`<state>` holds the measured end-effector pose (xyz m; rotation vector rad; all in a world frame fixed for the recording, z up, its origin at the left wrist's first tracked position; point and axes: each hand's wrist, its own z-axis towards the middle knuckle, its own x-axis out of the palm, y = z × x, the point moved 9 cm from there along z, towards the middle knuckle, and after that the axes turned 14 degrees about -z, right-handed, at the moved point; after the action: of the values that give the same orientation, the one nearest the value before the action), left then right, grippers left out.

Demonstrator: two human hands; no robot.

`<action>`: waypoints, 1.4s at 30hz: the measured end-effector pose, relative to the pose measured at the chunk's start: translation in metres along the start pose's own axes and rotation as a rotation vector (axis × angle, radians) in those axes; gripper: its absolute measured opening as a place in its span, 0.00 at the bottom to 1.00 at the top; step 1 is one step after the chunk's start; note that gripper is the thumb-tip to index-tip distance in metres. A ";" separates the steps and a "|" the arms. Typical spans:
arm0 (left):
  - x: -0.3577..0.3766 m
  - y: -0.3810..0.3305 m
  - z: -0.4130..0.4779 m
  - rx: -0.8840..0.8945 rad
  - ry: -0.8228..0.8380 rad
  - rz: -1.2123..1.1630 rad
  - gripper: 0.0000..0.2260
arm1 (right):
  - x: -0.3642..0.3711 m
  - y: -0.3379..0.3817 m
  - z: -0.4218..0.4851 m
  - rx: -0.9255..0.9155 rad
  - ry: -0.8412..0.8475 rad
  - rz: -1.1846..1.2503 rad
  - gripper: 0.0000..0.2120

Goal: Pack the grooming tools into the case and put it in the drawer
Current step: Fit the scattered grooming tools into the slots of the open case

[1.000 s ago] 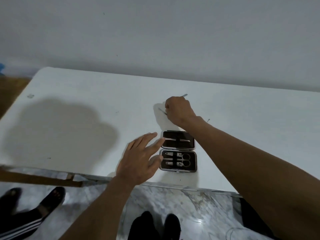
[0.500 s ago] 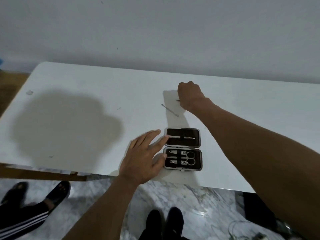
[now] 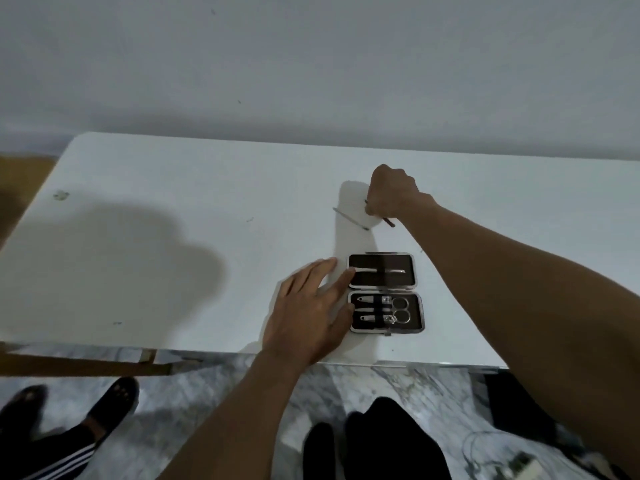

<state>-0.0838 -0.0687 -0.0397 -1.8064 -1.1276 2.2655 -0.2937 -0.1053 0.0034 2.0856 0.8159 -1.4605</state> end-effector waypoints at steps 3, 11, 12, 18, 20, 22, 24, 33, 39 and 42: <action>0.001 -0.001 -0.002 -0.005 0.011 0.005 0.23 | -0.007 0.007 -0.004 -0.017 -0.056 -0.062 0.05; -0.002 0.000 -0.003 -0.008 -0.005 -0.024 0.22 | 0.001 0.014 -0.013 -0.104 -0.074 -0.237 0.06; -0.003 0.000 -0.002 -0.007 -0.010 -0.024 0.22 | 0.002 0.012 -0.013 -0.107 -0.078 -0.237 0.10; -0.002 0.001 -0.003 -0.008 -0.028 -0.027 0.22 | 0.002 0.000 -0.012 -0.096 0.027 -0.159 0.08; -0.002 0.002 -0.002 -0.008 -0.038 -0.035 0.23 | 0.005 -0.002 -0.011 -0.106 0.057 -0.139 0.08; -0.001 0.001 -0.002 -0.005 -0.046 -0.038 0.23 | 0.007 -0.002 -0.010 -0.118 0.076 -0.114 0.09; -0.001 0.001 -0.003 -0.003 -0.052 -0.037 0.22 | 0.008 -0.002 -0.011 -0.122 0.087 -0.102 0.12; -0.001 0.000 -0.003 0.010 -0.042 -0.033 0.22 | 0.006 0.003 -0.017 -0.090 -0.004 -0.128 0.15; -0.002 -0.001 -0.003 0.017 -0.049 -0.035 0.22 | 0.006 0.008 -0.021 -0.083 -0.095 -0.187 0.06; -0.003 0.000 -0.004 0.012 -0.052 -0.058 0.22 | 0.006 0.008 -0.017 -0.080 -0.062 -0.167 0.09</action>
<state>-0.0795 -0.0681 -0.0373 -1.6974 -1.1565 2.2935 -0.2757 -0.0986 0.0039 1.9430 1.0272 -1.5436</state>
